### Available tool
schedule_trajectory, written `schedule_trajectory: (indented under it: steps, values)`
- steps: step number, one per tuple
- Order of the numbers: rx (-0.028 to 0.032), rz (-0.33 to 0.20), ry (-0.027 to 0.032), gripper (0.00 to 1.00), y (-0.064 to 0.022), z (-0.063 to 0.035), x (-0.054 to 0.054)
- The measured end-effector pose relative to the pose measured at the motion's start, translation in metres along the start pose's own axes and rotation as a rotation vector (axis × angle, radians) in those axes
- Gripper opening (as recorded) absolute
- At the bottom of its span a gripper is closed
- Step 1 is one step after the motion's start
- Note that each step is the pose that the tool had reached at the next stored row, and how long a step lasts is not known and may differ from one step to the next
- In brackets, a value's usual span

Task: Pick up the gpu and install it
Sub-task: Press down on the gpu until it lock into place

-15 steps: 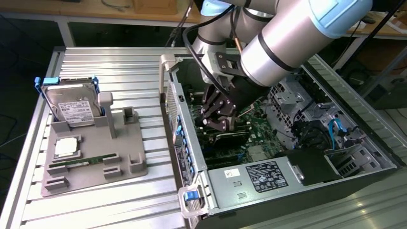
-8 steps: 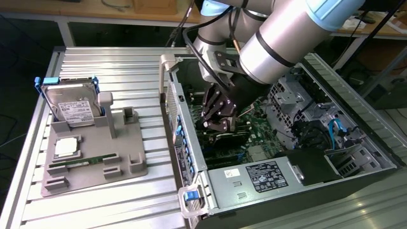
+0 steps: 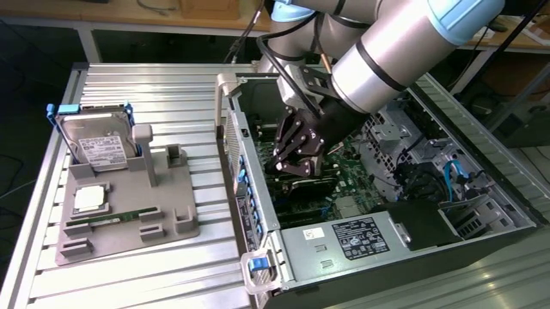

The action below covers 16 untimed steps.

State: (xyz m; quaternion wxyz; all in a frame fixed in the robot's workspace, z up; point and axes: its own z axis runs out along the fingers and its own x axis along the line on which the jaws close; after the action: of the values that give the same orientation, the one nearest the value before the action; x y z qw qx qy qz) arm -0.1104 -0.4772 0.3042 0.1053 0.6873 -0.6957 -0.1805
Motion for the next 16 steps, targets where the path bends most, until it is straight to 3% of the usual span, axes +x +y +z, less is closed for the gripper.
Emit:
schedule_trajectory:
  steps: [7, 12, 16]
  values:
    - [-0.0002, -0.002, -0.005, 0.11, -0.0005, 0.0045, 0.0005]
    - [-0.0004, -0.002, -0.005, 0.11, 0.0023, 0.0073, 0.0007]
    - [-0.0068, -0.002, -0.0073, 0.11, 0.0018, 0.0084, 0.0009]
